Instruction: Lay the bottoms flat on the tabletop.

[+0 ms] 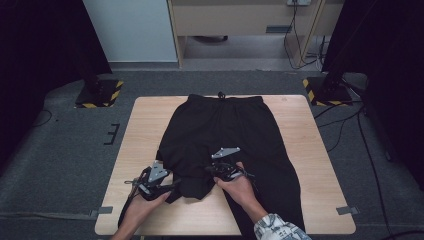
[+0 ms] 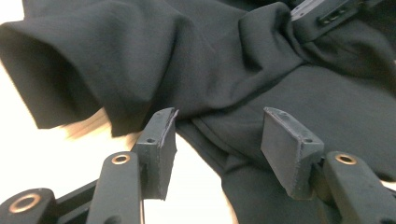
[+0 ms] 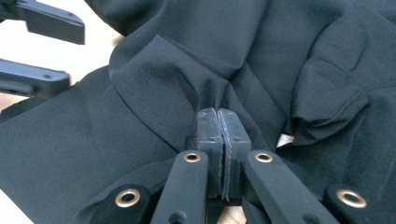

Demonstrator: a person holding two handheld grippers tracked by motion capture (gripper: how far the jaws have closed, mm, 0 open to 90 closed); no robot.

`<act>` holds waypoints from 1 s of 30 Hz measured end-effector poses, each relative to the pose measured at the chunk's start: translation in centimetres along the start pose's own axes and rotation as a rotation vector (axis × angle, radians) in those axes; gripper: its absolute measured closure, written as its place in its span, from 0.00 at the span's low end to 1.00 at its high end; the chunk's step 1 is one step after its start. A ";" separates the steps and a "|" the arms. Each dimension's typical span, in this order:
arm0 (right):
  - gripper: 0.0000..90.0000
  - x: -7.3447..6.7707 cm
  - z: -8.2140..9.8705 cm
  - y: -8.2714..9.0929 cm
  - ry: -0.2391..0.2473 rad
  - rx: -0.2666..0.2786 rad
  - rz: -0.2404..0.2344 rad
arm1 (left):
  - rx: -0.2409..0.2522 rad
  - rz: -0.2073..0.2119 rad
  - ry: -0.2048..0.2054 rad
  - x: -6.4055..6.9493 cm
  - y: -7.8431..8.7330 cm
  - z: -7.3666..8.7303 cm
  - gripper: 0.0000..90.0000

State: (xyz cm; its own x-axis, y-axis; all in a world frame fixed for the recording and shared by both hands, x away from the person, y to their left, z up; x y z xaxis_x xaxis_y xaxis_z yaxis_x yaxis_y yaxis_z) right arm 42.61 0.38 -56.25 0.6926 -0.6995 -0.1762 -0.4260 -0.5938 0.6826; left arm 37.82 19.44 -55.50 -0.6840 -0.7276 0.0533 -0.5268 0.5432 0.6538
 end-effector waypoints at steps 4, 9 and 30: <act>0.97 -0.2 -0.1 0.2 0.007 0.008 -0.009 | -0.038 0.034 -0.001 0.2 -1.4 0.2 0.57; 0.86 -0.5 -0.2 0.6 0.030 0.017 -0.021 | -0.070 0.056 -0.044 1.0 -1.5 0.4 0.86; 0.54 -2.3 -1.5 0.3 0.176 0.057 0.027 | -0.265 0.127 -0.024 3.0 12.9 11.1 0.95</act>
State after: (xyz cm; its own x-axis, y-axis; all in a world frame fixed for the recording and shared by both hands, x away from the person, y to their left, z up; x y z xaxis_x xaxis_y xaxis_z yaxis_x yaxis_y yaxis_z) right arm 41.77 2.40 -54.52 0.7696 -0.6379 -0.0278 -0.4747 -0.6008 0.6432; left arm 23.39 28.96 -55.34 -0.7493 -0.6490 0.1317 -0.2884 0.4988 0.8173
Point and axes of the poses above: each handheld gripper's, and its own axes: y roughly backward along the jaws, z roughly out of its underside, x roughly to its right, the point moved 6 cm from there along -y, roughly forward along the jaws, and after that the axes turned 5 degrees about z, right-handed, at the moved point
